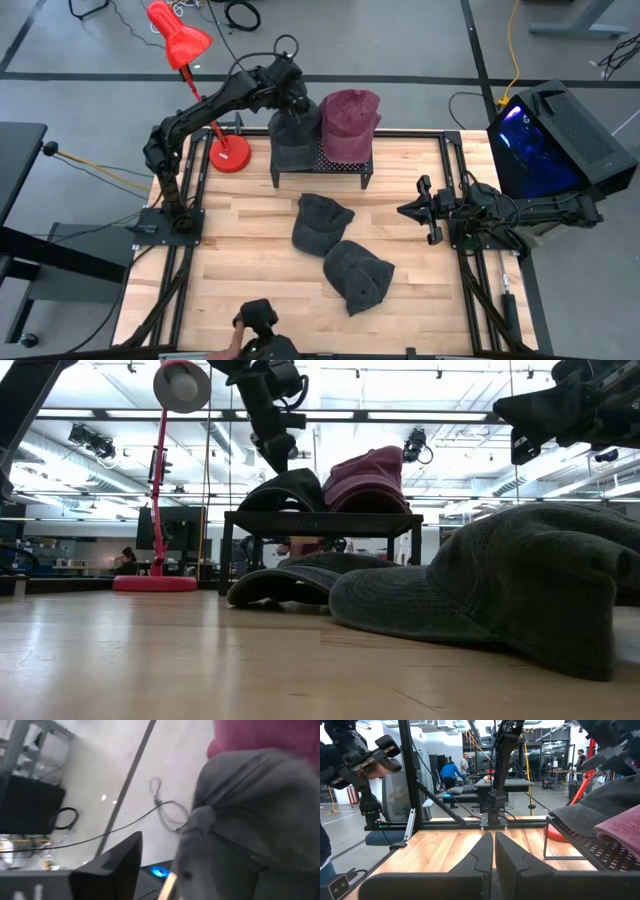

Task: Pick & Place hat
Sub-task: Put the bottom left black cap on the shelf, then stack the top black cap on top of the black cap on the shelf

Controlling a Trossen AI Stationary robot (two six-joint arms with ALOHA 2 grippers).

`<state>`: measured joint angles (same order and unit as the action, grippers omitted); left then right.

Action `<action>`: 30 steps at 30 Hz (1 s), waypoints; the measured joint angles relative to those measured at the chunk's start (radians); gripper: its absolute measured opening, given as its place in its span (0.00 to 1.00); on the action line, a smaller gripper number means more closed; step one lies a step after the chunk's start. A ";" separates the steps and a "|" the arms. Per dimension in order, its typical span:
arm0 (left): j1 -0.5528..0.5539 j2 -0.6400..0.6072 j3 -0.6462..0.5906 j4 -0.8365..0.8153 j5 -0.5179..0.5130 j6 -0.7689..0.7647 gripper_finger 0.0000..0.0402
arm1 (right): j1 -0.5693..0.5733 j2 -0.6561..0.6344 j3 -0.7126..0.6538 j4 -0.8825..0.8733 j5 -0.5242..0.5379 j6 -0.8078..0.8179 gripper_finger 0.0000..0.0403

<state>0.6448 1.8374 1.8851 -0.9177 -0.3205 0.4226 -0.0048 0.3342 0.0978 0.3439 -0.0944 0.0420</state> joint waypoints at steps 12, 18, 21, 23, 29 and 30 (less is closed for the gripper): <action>0.006 -0.033 0.001 -0.035 -0.103 0.031 0.61 | 0.000 0.000 0.000 0.000 0.000 0.000 0.06; 0.021 -0.093 0.001 -0.078 -0.021 -0.015 0.59 | 0.000 0.000 0.000 0.000 0.000 0.000 0.06; 0.024 -0.125 0.001 -0.118 0.065 -0.066 0.59 | 0.000 0.000 0.000 0.000 0.000 0.000 0.06; 0.025 -0.140 0.001 -0.150 0.116 -0.097 0.59 | 0.000 0.000 0.000 0.000 0.000 0.000 0.06; -0.010 -0.177 0.001 -0.248 0.196 -0.124 0.59 | 0.000 0.000 0.000 0.000 0.000 0.000 0.06; -0.020 -0.180 0.001 -0.260 0.210 -0.124 0.59 | 0.000 0.000 0.000 0.000 0.000 0.000 0.06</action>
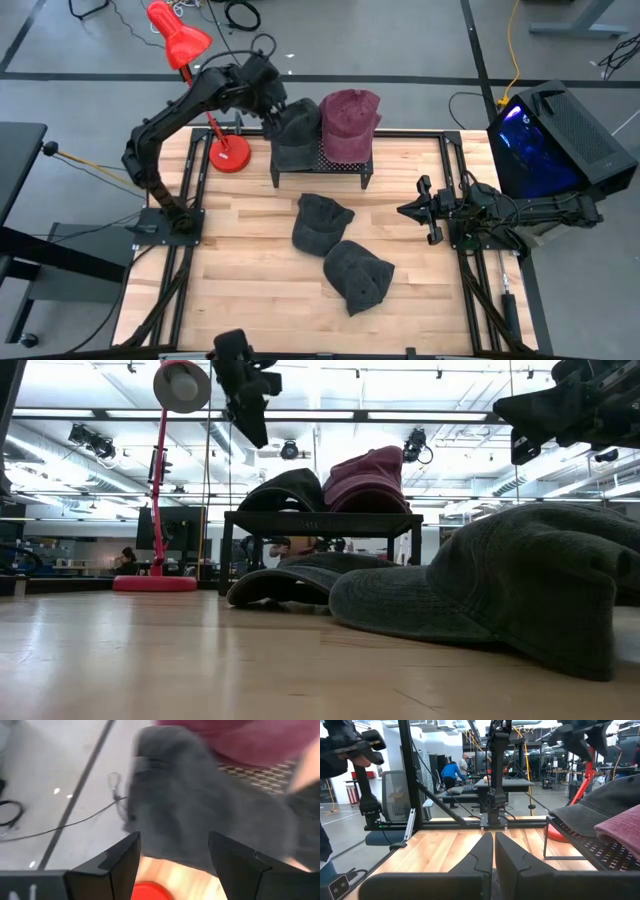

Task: Pick & Place hat
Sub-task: Stack the top black cap on top of the black cap on the shelf

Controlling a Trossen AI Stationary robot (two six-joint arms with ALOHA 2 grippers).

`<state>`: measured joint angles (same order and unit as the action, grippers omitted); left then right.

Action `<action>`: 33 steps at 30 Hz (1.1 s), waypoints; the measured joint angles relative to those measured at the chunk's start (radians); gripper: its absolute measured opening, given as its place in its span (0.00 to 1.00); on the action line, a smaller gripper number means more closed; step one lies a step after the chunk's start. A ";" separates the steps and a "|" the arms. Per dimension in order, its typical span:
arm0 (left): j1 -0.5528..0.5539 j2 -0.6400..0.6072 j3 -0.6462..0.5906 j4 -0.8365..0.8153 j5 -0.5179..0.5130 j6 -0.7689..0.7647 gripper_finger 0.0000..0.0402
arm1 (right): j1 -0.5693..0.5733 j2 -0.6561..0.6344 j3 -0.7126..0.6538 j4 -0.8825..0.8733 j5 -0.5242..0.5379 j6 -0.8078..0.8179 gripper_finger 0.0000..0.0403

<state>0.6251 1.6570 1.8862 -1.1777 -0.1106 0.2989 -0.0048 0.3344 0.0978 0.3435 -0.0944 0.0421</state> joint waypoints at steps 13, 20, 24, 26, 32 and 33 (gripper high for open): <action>-0.179 -0.005 0.000 -0.002 0.153 -0.001 0.59 | 0.000 0.000 0.000 0.000 0.000 0.000 0.06; -0.270 -0.002 0.000 -0.002 0.192 -0.001 0.59 | 0.000 0.000 0.000 0.000 0.000 0.000 0.06; -0.332 0.009 -0.002 -0.002 0.192 -0.001 0.59 | 0.000 0.000 0.000 0.000 0.000 0.000 0.06; -0.365 0.017 0.000 0.004 0.192 -0.001 0.59 | 0.000 0.000 0.000 0.000 0.000 0.000 0.06; -0.444 0.042 -0.002 0.011 0.188 -0.001 0.59 | 0.000 0.000 0.000 0.001 0.000 0.000 0.06; -0.458 0.047 -0.001 0.022 0.185 -0.005 0.59 | 0.000 0.000 0.000 0.001 0.000 0.000 0.06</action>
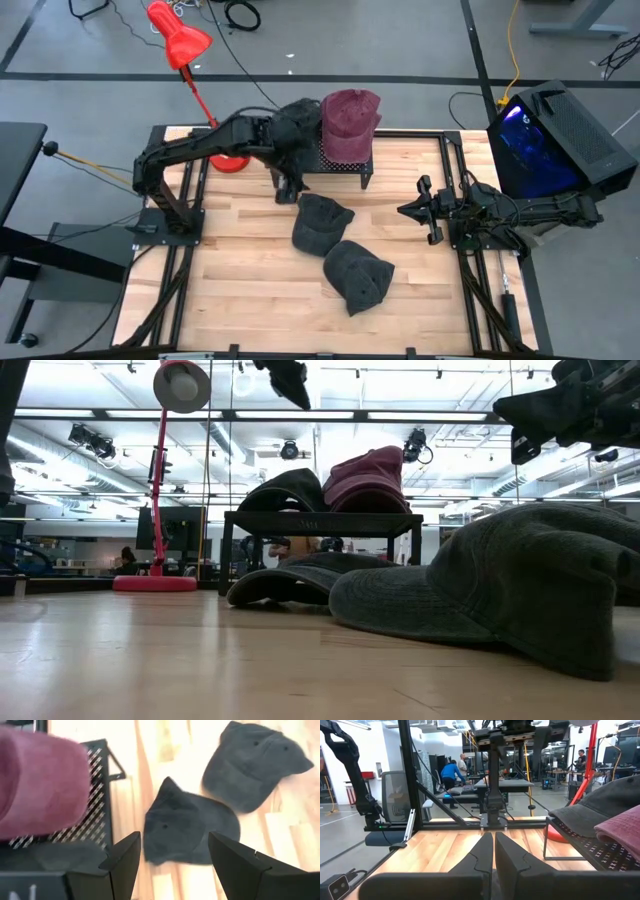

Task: Pick & Place hat
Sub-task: Stack the top black cap on top of the black cap on the shelf

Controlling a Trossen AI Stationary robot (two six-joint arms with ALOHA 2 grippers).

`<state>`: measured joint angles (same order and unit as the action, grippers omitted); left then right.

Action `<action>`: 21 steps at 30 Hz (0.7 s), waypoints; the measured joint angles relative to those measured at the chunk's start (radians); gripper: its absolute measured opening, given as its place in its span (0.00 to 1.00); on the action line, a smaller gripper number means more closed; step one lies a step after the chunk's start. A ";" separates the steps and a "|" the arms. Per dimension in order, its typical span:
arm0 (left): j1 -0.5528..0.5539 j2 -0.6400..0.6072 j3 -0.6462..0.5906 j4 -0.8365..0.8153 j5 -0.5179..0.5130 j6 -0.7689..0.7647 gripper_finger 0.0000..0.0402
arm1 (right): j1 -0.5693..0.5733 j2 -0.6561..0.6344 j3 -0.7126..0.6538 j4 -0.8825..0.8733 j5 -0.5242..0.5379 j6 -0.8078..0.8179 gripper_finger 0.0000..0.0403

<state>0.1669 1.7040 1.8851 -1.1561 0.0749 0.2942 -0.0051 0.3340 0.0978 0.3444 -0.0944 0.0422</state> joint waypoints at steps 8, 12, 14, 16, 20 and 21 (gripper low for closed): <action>-0.111 0.055 0.000 0.024 -0.006 -0.022 0.59 | 0.000 0.000 0.000 0.000 0.000 0.000 0.06; -0.193 0.067 -0.004 0.023 -0.049 -0.021 0.59 | 0.000 0.000 0.000 0.000 0.000 0.000 0.06; -0.234 0.065 -0.011 0.032 -0.085 -0.021 0.59 | 0.000 0.000 0.000 0.000 0.000 0.000 0.06; -0.272 0.066 -0.013 0.020 -0.129 -0.022 0.59 | 0.000 0.000 0.000 -0.001 0.000 0.000 0.06; -0.338 0.065 -0.013 0.005 -0.216 -0.060 0.59 | 0.000 0.000 0.000 0.000 0.000 0.000 0.06; -0.352 0.065 -0.013 0.002 -0.243 -0.078 0.59 | 0.000 0.000 0.000 -0.001 0.000 0.000 0.06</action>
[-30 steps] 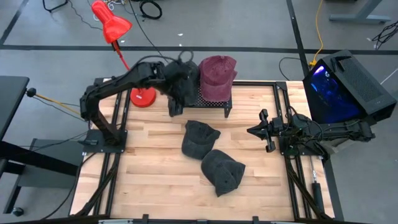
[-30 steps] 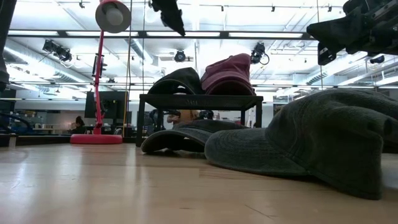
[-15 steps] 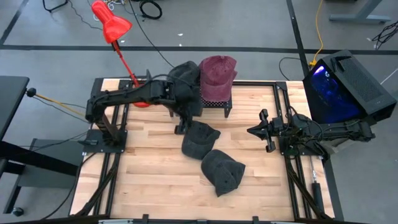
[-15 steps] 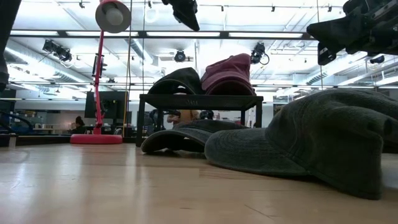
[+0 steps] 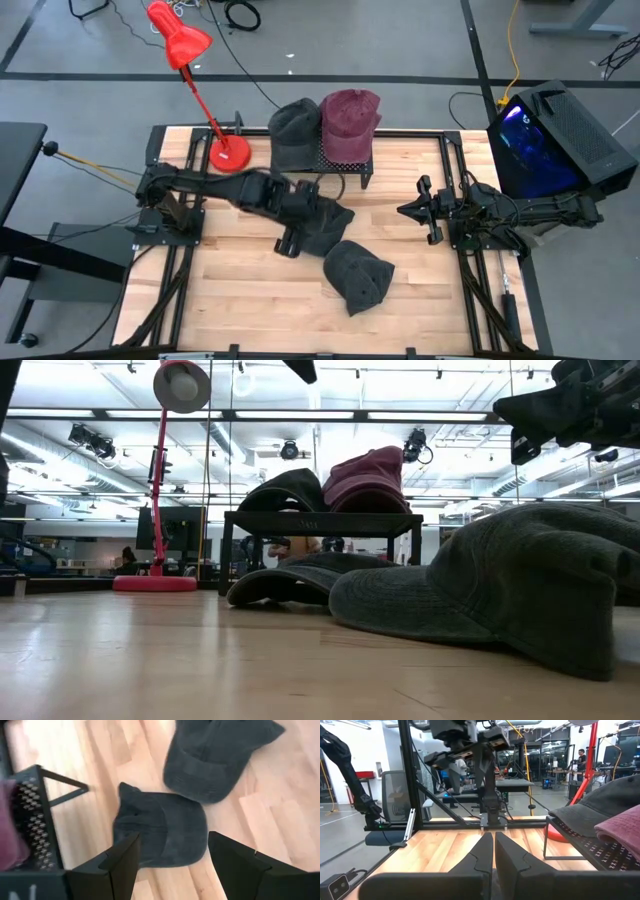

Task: Pick & Place hat
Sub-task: Stack the top black cap on top of the black cap on the shelf

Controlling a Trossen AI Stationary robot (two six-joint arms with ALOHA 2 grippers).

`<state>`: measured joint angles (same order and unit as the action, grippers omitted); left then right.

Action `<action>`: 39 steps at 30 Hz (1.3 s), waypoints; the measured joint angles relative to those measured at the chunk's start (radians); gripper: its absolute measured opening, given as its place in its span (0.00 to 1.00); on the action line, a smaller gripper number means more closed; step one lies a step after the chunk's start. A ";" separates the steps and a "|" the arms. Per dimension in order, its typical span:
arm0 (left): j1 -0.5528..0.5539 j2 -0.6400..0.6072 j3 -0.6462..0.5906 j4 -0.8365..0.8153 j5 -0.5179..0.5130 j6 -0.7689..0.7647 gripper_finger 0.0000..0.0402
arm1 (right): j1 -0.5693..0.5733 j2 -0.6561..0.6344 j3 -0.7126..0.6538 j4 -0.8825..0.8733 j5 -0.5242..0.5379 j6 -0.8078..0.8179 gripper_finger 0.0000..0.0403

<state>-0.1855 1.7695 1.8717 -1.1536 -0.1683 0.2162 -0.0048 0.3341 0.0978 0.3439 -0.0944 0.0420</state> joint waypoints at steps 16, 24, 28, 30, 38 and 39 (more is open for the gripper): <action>-0.228 0.018 0.002 -0.054 -0.150 -0.254 0.59 | 0.000 0.000 0.000 0.000 0.000 0.000 0.06; -0.304 0.115 0.001 -0.057 -0.179 -0.338 0.59 | 0.000 0.000 0.000 -0.001 0.000 0.000 0.06; -0.332 0.158 0.000 -0.061 -0.246 -0.337 0.59 | 0.000 0.000 0.000 -0.001 0.000 0.000 0.06; -0.341 0.175 0.000 -0.057 -0.268 -0.338 0.59 | 0.000 0.000 0.000 -0.001 0.000 0.000 0.06; -0.365 0.190 -0.047 0.027 -0.363 -0.363 0.59 | 0.000 0.000 0.000 -0.002 0.000 0.000 0.06; -0.369 0.190 -0.063 0.036 -0.362 -0.362 0.59 | 0.000 0.000 0.000 -0.001 0.000 0.000 0.06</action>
<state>-0.5541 1.9591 1.8089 -1.1177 -0.5306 -0.1461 -0.0051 0.3344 0.0978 0.3428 -0.0945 0.0422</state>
